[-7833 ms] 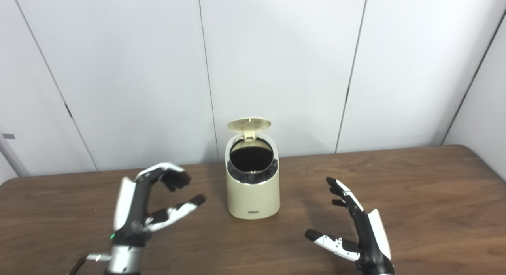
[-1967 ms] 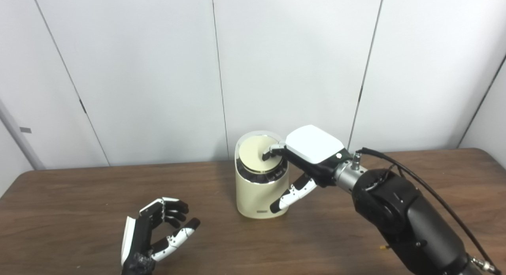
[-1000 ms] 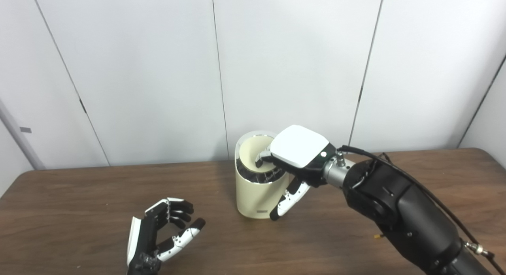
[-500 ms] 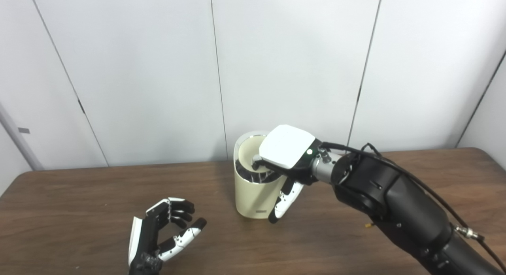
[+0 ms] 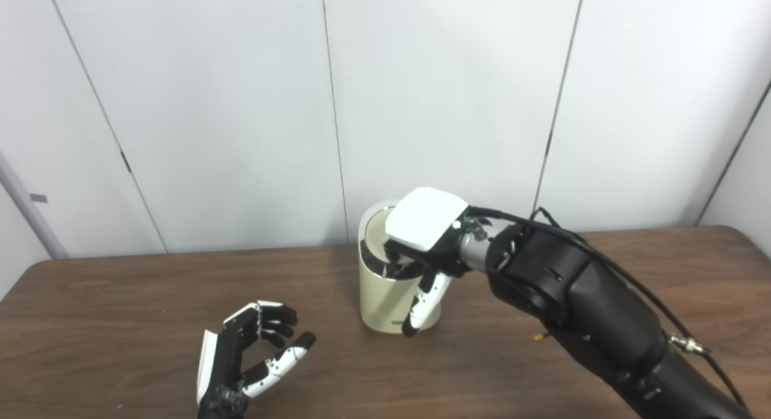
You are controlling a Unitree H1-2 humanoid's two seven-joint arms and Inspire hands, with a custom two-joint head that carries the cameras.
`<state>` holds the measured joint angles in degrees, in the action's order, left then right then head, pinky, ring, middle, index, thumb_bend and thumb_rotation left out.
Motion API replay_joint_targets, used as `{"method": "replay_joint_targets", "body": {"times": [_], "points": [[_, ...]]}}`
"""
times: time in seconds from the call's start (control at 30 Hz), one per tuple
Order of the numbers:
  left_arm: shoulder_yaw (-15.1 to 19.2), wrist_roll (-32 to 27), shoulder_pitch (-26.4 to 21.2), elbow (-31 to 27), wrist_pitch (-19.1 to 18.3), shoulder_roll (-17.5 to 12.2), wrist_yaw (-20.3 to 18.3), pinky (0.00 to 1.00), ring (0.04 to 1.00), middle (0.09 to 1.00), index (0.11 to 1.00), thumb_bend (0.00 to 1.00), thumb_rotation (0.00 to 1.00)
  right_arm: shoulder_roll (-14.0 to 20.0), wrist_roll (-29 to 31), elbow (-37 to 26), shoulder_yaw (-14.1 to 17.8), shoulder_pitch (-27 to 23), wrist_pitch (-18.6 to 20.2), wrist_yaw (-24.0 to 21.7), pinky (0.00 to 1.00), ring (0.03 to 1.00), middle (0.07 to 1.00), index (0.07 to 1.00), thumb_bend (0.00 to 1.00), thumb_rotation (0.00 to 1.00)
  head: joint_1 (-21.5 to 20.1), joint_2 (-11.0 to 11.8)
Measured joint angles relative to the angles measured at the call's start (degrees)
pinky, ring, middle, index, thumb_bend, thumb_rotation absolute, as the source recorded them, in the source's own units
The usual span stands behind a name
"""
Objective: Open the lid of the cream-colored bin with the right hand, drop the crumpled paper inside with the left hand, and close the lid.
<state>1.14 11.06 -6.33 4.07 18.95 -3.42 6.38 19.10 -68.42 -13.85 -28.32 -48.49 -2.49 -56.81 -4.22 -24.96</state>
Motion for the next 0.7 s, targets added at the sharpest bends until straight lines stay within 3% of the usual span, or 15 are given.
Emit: {"method": "replay_joint_targets", "body": {"times": [0.17,0.27,0.43,0.63,0.7], "points": [[0.0,0.0,0.0,0.0,0.0,-0.2,-0.1,0.40,0.499,0.548,0.534,0.76,0.27,0.1,0.2,-0.1,0.1,0.1,0.1,0.0,0.64,0.706,0.712,0.677,0.99,0.76,-0.3,0.2],[0.0,0.0,0.0,0.0,0.0,-0.1,-0.1,0.40,0.497,0.546,0.535,0.76,0.27,0.3,0.9,-0.3,0.7,0.1,0.0,0.0,0.71,0.750,0.755,0.749,0.97,0.78,-0.3,0.5],[0.0,0.0,0.0,0.1,0.0,-0.2,-0.1,0.39,0.494,0.542,0.536,0.76,0.27,1.3,3.6,-2.4,2.9,1.3,0.3,-0.8,0.72,0.752,0.759,0.755,0.97,0.76,-0.3,0.6],[-0.1,-0.1,-0.1,0.1,0.1,-0.2,-0.1,0.39,0.488,0.535,0.535,0.76,0.27,1.0,5.8,-8.3,9.1,3.8,2.8,-0.9,0.74,0.768,0.782,0.775,0.96,0.71,-0.4,0.6],[0.0,-0.1,-0.1,0.1,0.1,-0.2,-0.1,0.39,0.488,0.536,0.536,0.76,0.27,0.7,6.0,-10.1,12.1,4.8,4.2,1.3,0.73,0.764,0.778,0.774,0.95,0.69,-0.3,0.6]]}}
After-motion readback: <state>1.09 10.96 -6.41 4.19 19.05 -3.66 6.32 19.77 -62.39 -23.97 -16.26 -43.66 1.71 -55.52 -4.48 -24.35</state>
